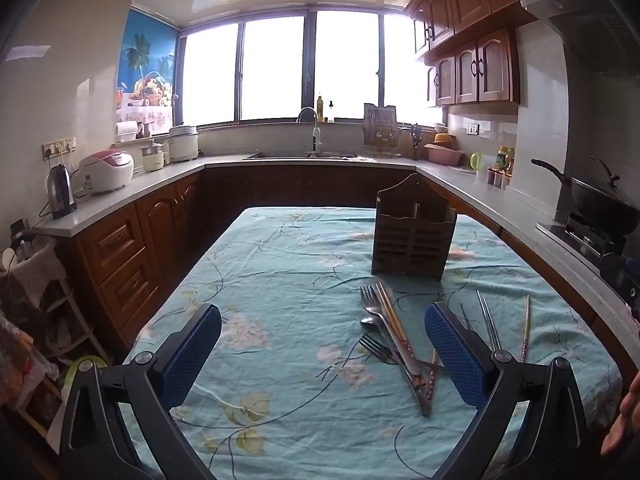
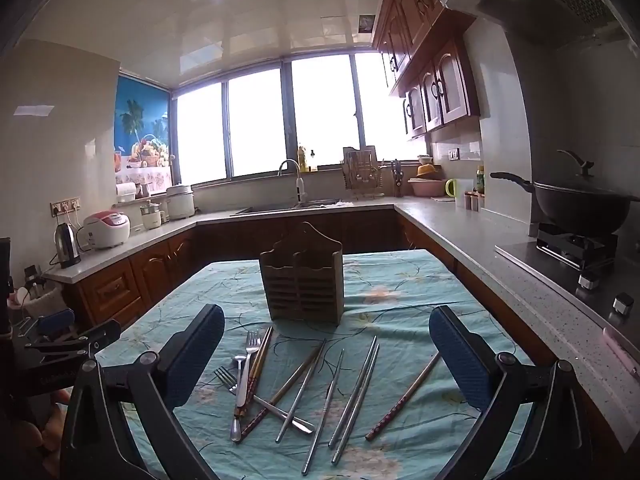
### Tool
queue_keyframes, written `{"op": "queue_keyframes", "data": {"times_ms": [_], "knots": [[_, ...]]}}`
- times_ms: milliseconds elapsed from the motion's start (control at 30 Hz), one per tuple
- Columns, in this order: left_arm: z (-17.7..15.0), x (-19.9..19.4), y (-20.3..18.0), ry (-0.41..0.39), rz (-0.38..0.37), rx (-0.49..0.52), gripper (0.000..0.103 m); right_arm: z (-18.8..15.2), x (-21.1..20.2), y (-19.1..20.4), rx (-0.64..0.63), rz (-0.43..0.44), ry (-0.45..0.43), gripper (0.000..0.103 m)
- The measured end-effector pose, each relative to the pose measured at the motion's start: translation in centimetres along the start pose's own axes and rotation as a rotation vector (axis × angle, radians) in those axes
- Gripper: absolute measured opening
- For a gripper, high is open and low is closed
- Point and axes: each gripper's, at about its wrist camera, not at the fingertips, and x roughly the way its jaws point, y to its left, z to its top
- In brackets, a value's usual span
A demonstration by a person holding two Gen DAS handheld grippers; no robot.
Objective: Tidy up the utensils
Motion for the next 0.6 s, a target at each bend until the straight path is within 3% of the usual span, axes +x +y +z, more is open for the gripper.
{"op": "queue_keyframes", "data": {"times_ms": [600], "knots": [[-0.06,-0.05,-0.21,-0.009,0.021,0.011,0.102,-0.3,0.09,-0.46,0.006,-0.005,0.001,0.103]]}}
